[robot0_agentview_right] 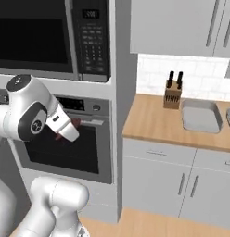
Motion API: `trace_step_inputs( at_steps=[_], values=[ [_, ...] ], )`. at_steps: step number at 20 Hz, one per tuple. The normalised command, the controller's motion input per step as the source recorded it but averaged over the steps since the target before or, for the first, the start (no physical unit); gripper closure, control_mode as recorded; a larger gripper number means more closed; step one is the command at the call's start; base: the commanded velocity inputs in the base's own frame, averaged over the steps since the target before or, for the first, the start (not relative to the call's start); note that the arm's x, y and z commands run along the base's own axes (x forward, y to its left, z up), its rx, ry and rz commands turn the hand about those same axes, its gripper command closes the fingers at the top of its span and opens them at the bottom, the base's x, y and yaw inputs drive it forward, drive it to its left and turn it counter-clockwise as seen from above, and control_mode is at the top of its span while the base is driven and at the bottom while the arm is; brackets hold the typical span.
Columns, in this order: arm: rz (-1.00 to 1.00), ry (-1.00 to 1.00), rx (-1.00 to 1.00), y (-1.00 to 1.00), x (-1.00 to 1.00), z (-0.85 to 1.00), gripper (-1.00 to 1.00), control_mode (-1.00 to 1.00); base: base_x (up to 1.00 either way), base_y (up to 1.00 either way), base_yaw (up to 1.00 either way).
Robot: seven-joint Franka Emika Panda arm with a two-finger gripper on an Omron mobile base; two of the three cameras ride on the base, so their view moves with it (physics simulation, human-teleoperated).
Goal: Place one potato and one chicken drumstick in each tupperware on the nearby counter, to pack two identical lunches.
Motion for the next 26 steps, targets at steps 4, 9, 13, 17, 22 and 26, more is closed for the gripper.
trace_step_inputs(
  at_steps=[4, 9, 13, 17, 22, 26],
  values=[
    [0.0, 0.0, 0.0, 0.0, 0.0, 0.0, 1.0, 1.0, 0.0, -1.0, 0.0],
    [0.0, 0.0, 0.0, 0.0, 0.0, 0.0, 1.0, 1.0, 0.01, -1.0, 0.05],
    [0.0, 0.0, 0.0, 0.0, 0.0, 0.0, 1.0, 1.0, 0.45, -1.0, 0.26],
    [0.0, 0.0, 0.0, 0.0, 0.0, 0.0, 1.0, 1.0, 0.97, -0.75, 0.28],
    [0.0, 0.0, 0.0, 0.0, 0.0, 0.0, 1.0, 1.0, 0.93, -0.87, 0.2],
    [0.0, 0.0, 0.0, 0.0, 0.0, 0.0, 1.0, 1.0, 0.62, -0.56, 0.15]
  ],
)
